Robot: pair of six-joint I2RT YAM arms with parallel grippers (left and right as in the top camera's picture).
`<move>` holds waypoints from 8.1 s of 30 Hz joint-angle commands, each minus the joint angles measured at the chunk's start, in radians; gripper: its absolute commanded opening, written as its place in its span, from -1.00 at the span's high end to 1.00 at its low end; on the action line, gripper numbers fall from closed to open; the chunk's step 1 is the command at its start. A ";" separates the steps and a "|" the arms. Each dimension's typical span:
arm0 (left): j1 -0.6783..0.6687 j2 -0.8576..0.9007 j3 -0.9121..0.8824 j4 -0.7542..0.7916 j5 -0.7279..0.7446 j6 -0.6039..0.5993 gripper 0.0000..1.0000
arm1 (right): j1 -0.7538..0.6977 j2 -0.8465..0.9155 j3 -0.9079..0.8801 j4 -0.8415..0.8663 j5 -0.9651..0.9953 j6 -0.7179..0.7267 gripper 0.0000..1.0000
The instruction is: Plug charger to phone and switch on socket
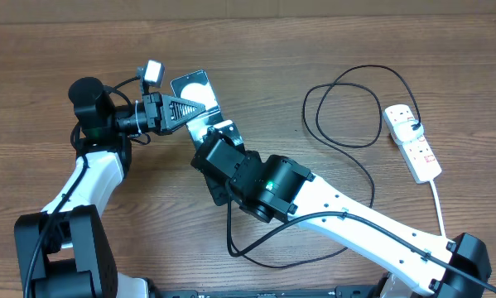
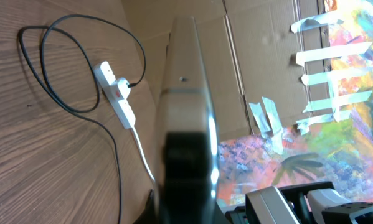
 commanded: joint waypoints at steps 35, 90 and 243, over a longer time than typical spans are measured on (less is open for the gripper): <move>-0.042 0.004 0.018 -0.008 0.055 0.089 0.91 | -0.013 -0.006 0.119 0.237 0.055 -0.153 0.92; -0.041 0.004 0.019 -0.008 0.056 -0.151 0.92 | -0.018 -0.003 0.098 0.151 0.029 -0.059 0.92; -0.325 0.476 0.408 -1.369 -0.909 1.148 -1.00 | -0.283 -0.530 0.146 -0.316 0.399 0.133 -1.00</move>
